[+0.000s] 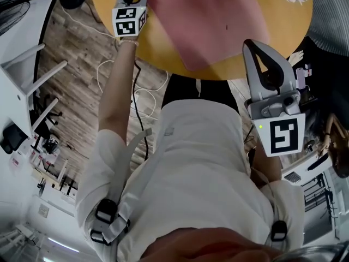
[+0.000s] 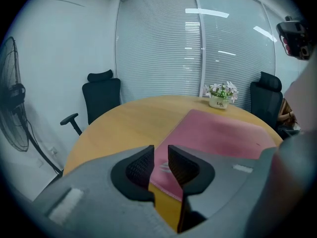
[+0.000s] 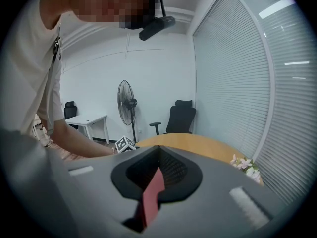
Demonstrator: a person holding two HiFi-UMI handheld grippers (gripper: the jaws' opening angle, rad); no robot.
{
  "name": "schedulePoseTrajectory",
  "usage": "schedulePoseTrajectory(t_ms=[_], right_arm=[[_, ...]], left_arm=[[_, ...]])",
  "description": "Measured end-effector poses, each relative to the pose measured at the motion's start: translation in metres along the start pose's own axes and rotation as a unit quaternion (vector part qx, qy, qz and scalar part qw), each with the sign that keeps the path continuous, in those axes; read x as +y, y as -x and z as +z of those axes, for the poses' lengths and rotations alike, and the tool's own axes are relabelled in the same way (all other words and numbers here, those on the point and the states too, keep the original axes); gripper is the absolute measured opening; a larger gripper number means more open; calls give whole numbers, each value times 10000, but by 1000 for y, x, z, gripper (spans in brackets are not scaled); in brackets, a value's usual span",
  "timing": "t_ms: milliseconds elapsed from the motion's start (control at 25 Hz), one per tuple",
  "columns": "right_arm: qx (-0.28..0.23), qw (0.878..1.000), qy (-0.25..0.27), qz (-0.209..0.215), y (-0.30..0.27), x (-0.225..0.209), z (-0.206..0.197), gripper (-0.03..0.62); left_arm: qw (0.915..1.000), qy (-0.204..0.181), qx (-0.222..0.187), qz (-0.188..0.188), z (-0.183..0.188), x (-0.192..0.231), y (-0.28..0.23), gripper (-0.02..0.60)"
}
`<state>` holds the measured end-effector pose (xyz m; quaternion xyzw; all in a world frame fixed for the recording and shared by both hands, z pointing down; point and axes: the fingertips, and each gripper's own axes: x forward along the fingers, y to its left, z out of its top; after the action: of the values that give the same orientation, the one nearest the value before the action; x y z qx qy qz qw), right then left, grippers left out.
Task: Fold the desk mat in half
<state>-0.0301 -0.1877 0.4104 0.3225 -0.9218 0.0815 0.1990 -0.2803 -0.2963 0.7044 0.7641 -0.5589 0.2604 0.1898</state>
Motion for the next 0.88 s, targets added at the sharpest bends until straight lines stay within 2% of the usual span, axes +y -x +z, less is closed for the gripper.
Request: schedulePoseTrajectory(t_ms=[280,480,880], right_arm=[[130,9998,-103,72,-9,1,-11,5],[202,9996,-146,96,-14,0,-16,5],[286,9992,-237,155,-19,5,-26,5]], left_arm=[[9997,28,245,54,-22,17,-22,104],[9987,248,451,-10,-34,26,-35,138],[9978,370,544,-86,-42,31,-46,167]])
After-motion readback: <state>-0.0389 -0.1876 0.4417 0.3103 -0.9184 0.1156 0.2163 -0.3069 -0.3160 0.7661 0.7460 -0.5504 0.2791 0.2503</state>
